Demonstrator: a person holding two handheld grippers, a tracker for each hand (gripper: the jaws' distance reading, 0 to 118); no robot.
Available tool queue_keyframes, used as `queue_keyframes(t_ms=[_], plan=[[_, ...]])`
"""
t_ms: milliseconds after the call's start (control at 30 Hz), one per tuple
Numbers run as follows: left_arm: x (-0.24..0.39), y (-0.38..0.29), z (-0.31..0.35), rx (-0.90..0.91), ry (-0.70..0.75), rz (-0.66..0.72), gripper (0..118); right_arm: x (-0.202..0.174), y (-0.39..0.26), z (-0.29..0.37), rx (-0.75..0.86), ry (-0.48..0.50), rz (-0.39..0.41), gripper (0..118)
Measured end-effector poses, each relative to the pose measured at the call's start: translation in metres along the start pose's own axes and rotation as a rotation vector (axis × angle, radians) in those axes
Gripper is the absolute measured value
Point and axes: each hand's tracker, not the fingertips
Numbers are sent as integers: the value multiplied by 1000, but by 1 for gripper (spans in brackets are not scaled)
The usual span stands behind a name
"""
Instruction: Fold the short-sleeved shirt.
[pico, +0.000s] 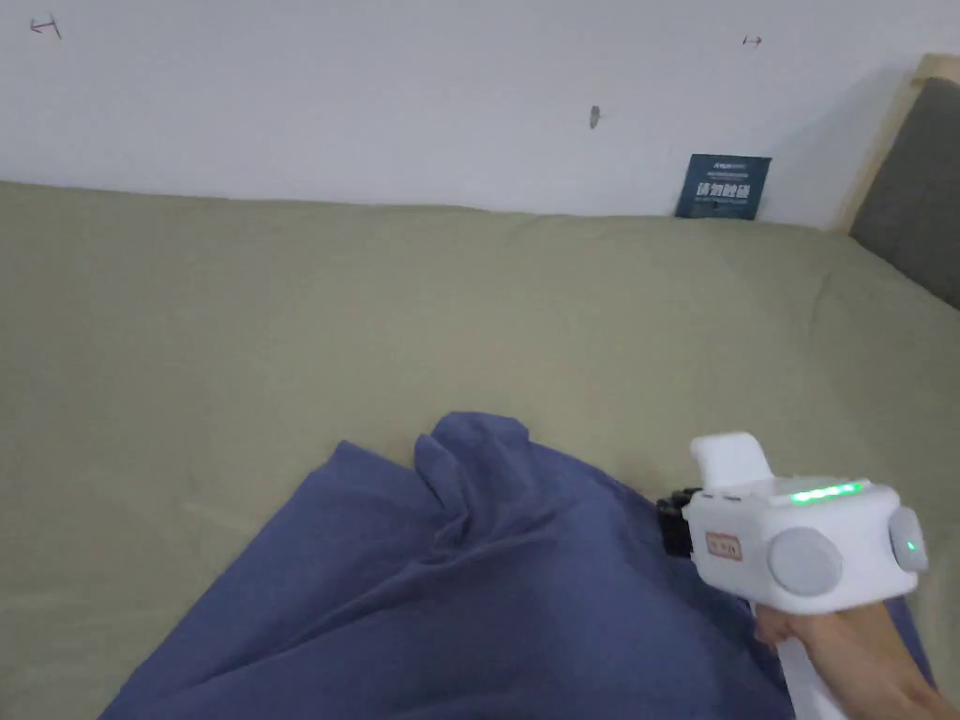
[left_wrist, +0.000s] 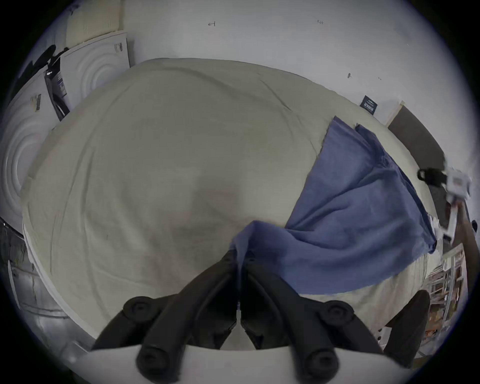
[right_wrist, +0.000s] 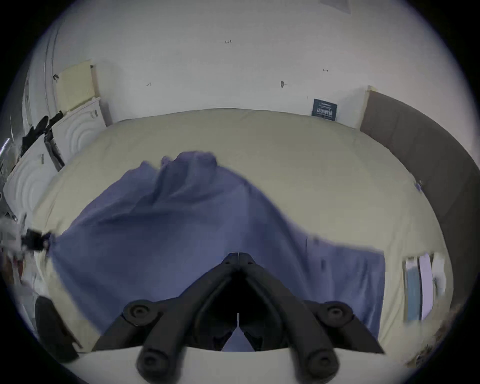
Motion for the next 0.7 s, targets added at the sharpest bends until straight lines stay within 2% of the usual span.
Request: queue_keyframes(t_ms=[67,100,133,167,200,233,267,333,367,400,433,467,500,567,633,700], plan=[[0,2,1,5,-9,17,0,6,25,-31,-42,-8,16,1],[-2,0,0,-1,-10,18,0,10,34,-49,-69,9,24,19],[-2,1,1,0,-11,25,0,9,36,-58,-79,-18,26,78],[-1,2,2,-3,-14,29,1,11,42,-76,-124,-18,39,114],[0,4,1,-8,-13,18,1,9,40,-87,-181,-9,51,114],[0,4,0,-13,-10,16,1,4,42,-92,-108,-7,45,105],[2,5,0,-18,-8,18,1,1,36,-102,-173,-4,69,101],[4,8,-1,-24,-2,7,1,-11,24,-105,-288,-2,137,102],[5,7,-2,-30,1,4,1,-12,21,-101,-241,-6,116,103],[6,9,-3,-33,2,2,1,-13,21,-99,-251,-19,97,98],[7,9,-3,-33,5,-2,1,1,39,-103,-278,-6,57,78],[8,10,-3,-35,6,1,1,1,40,-95,-270,24,29,52],[5,7,-4,-35,9,4,1,-4,41,-83,-237,32,55,0],[5,9,-3,-36,11,4,1,-14,38,-61,-176,13,130,0],[-6,10,-2,-37,15,-4,1,-13,40,-35,-148,32,89,0],[-6,17,15,2,35,5,1,-4,52,4,-69,20,86,0]])
